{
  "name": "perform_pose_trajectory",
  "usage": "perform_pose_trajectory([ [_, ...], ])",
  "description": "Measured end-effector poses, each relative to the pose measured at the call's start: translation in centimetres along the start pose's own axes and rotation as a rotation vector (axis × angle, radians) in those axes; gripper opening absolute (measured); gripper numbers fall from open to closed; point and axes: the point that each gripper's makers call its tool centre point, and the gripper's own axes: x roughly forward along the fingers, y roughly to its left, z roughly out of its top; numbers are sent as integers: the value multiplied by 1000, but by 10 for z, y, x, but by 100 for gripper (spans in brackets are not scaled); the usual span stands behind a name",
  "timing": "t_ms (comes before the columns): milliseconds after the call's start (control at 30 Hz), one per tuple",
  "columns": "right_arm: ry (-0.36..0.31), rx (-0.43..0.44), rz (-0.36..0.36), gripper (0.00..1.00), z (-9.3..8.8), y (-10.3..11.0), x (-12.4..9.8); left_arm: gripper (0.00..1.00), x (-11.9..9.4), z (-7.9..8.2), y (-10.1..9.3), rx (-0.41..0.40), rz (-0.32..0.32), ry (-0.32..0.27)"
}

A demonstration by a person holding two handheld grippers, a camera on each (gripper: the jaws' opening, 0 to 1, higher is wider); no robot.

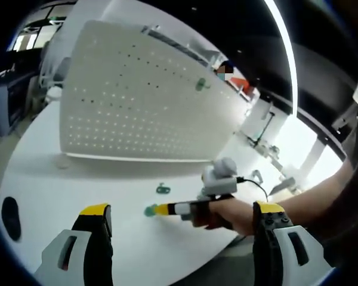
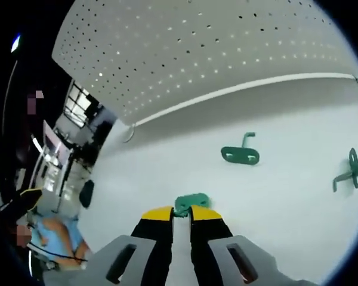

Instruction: Insert the hook assembly into the mounting plate slot until the hook locks in place.

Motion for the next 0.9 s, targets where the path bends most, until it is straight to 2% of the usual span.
perform_pose_trajectory([
  [133,0,-27,-13,6,1,-2,-1,100,1,0,-1,0,-1,1],
  [467,-26,-174,-32,5,9,-4,-7,100,1,0,-3,5,-7,1],
  [700,-39,-384,-16,4,16,6,-13,100,2,0,-5,10,-11,0],
  [833,-60,-481,-21,4,27,11,-21,100,2,1,-6,15,-14,0],
  [900,-70,-495,-15,4,32,14,-23,100,2,1,-8,18,-15,0],
])
